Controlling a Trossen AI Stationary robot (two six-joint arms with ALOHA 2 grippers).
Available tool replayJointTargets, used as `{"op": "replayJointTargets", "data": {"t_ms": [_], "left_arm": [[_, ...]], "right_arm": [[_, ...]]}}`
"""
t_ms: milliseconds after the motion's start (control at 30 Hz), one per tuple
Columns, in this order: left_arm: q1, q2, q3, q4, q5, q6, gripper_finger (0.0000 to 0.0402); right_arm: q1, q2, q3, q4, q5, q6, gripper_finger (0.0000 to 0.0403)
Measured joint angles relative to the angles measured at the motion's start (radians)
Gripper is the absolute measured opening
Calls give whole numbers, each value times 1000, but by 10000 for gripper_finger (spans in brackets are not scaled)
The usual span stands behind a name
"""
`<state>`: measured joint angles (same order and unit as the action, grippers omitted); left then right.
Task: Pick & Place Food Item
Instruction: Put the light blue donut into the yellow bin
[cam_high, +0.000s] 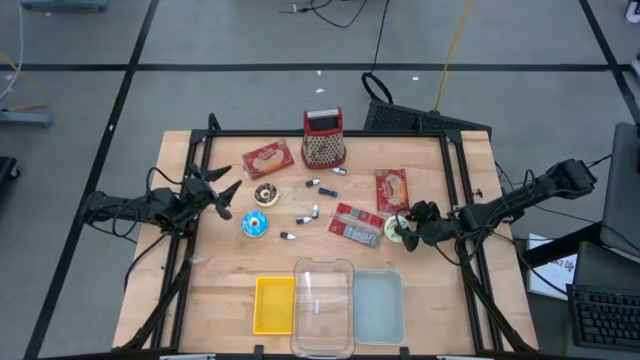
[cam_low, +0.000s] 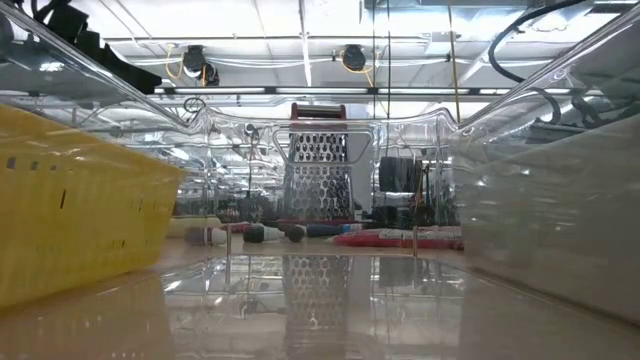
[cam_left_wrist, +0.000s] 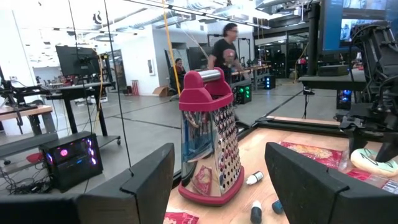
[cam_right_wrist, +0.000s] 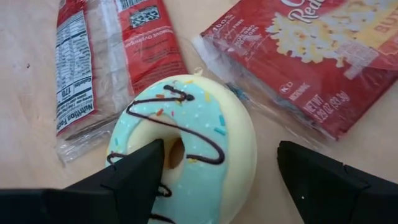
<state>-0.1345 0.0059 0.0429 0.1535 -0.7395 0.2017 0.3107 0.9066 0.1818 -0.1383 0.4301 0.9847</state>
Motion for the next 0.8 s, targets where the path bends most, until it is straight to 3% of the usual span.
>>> {"op": "replayJointTargets", "data": {"t_ms": [200,567,800], "left_arm": [[0,0,0,0,0,0,251],[0,0,0,0,0,0,251],[0,0,0,0,0,0,251]], "right_arm": [[0,-1,0,0,-11,-7,279],[1,-76,-3,-4,-51,-62,177],[2,-174,-3,-4,-41,-130,134]]}}
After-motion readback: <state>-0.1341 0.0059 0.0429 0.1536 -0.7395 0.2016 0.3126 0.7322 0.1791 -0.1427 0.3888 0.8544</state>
